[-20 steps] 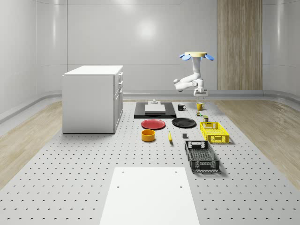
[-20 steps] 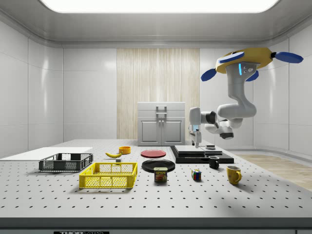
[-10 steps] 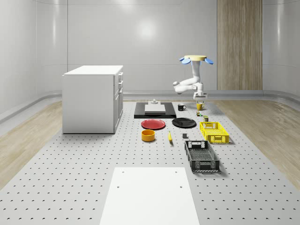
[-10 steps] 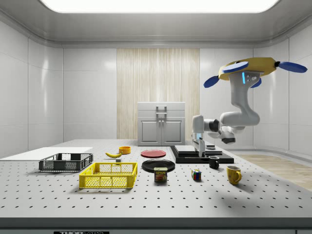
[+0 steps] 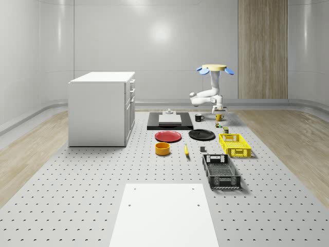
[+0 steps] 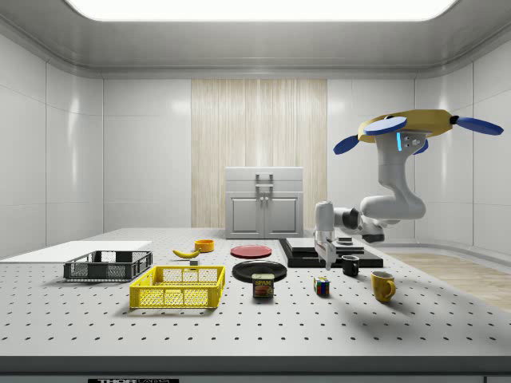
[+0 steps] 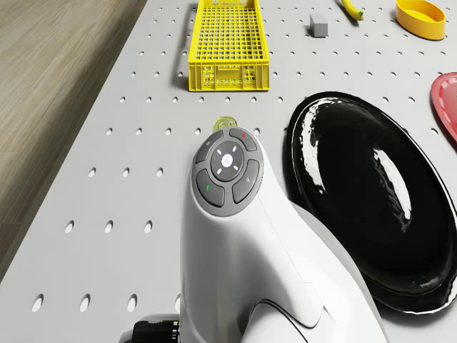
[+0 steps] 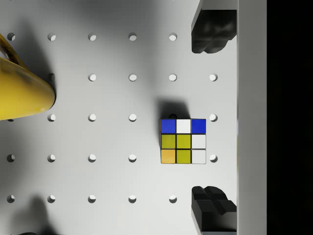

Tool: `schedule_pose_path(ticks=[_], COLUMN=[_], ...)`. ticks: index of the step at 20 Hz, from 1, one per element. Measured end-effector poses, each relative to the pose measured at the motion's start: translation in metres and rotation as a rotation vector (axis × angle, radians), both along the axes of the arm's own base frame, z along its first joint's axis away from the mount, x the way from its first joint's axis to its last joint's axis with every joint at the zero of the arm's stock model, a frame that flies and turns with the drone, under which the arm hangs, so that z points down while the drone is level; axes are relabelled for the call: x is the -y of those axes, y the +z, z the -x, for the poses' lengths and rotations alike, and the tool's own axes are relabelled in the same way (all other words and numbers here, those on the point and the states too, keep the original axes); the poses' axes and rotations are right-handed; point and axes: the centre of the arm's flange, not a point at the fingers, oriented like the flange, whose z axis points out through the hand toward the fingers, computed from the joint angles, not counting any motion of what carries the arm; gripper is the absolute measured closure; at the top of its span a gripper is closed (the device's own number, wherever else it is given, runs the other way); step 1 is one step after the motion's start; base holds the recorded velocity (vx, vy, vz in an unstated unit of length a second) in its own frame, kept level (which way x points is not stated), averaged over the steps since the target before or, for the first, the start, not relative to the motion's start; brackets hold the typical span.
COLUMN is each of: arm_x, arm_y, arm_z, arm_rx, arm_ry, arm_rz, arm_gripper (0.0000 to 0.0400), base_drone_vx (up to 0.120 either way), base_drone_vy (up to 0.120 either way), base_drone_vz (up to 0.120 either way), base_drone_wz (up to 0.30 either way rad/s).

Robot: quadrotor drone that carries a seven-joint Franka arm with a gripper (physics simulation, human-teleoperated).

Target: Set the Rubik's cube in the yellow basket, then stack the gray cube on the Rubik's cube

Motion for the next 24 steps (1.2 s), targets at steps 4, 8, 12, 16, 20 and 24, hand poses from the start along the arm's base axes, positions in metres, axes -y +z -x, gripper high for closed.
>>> schedule_pose_path(ticks=[4,8,12,16,20,24], arm_x=[0.0,0.0,0.0,0.0,0.0,0.0], arm_y=[0.0,0.0,0.0,0.01,0.023,0.029], arm_z=[0.0,0.0,0.0,0.0,-0.002,-0.012], arm_rx=[0.0,0.0,0.0,0.0,0.0,0.0], arm_ry=[0.0,0.0,0.0,0.0,0.0,0.0], arm_rz=[0.0,0.0,0.0,0.0,0.0,0.0], arm_gripper=[0.0,0.0,0.0,0.0,0.0,0.0], base_drone_vx=[0.0,0.0,0.0,0.0,0.0,0.0], base_drone_vy=[-0.07,-0.06,0.0,0.0,0.0,0.0], base_drone_vz=[-0.12,-0.11,-0.07,0.0,0.0,0.0], base_drone_wz=[0.0,0.0,0.0,0.0,0.0,0.0])
